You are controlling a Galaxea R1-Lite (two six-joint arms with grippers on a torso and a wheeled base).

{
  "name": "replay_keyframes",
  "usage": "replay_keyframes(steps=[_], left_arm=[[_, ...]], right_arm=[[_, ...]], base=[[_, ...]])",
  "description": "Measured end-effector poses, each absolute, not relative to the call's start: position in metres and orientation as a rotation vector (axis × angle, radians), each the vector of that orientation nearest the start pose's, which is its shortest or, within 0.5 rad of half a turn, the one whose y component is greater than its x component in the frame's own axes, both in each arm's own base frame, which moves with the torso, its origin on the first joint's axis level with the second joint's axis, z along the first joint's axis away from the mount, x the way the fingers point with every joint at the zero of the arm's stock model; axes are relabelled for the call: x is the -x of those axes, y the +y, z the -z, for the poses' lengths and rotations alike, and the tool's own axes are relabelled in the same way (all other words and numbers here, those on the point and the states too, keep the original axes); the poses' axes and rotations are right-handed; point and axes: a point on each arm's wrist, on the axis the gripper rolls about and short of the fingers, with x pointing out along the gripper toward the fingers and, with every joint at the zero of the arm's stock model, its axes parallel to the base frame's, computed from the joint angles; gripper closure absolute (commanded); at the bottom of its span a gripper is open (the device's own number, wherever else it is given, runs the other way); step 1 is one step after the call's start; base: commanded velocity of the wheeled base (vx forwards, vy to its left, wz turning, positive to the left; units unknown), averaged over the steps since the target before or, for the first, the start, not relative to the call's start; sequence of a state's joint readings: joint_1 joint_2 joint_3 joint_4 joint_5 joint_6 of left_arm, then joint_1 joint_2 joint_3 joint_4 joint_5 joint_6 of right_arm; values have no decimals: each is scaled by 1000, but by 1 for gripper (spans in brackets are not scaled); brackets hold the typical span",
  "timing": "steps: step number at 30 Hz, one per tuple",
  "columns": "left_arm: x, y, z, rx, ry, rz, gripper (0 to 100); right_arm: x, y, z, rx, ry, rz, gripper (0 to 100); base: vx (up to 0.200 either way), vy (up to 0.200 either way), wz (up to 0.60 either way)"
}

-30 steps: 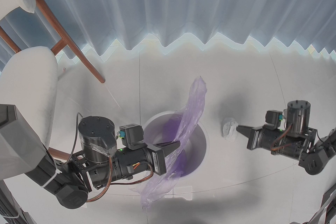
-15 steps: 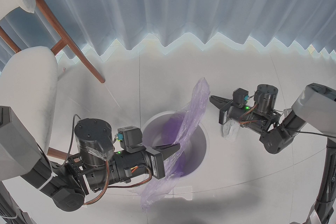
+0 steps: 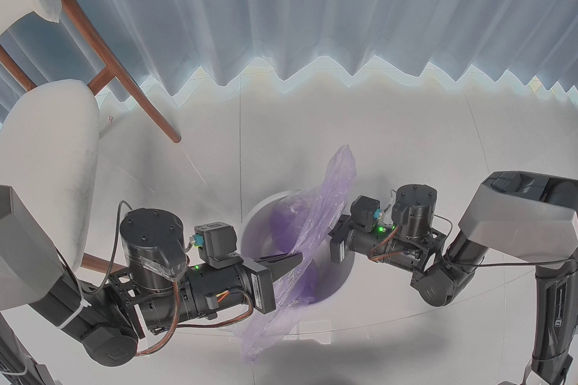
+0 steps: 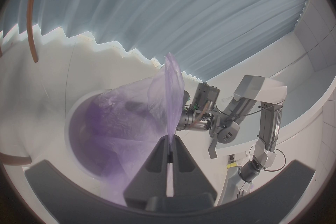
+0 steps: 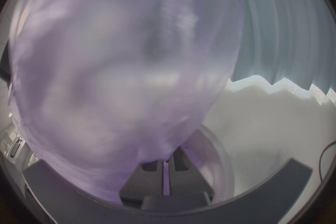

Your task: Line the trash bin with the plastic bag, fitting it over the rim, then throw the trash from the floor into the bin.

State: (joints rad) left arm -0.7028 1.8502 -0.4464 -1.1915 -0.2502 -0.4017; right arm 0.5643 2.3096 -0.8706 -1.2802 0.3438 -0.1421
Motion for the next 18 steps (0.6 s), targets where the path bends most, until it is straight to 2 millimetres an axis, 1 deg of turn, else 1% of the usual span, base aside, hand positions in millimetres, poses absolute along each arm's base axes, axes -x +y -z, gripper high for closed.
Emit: replay_keyframes(steps=[3, 7, 10, 13, 15, 16, 18], left_arm=[[-214, -187, -106, 319, 409, 886, 100], [-213, -185, -104, 319, 418, 884, 100], [-213, -184, -103, 320, 421, 884, 100], [-213, -183, -103, 321, 420, 882, 100], [-214, -183, -103, 323, 416, 881, 100], [-215, -182, -104, 325, 411, 882, 100], [-216, -182, -105, 328, 403, 884, 100]], right_arm=[[-327, 218, -37, 142, 117, -912, 100], [-333, 206, -39, 67, 151, -832, 100], [-337, 193, -49, -53, 185, -755, 100], [-332, 175, -66, -159, 237, -679, 100], [-322, 163, -75, -218, 287, -638, 100], [-314, 156, -83, -264, 326, -611, 100], [-302, 146, -92, -326, 377, -577, 100]], base=[[0, 0, 0], [0, 0, 0], [0, 0, 0], [0, 0, 0], [0, 0, 0], [0, 0, 0], [0, 0, 0]])
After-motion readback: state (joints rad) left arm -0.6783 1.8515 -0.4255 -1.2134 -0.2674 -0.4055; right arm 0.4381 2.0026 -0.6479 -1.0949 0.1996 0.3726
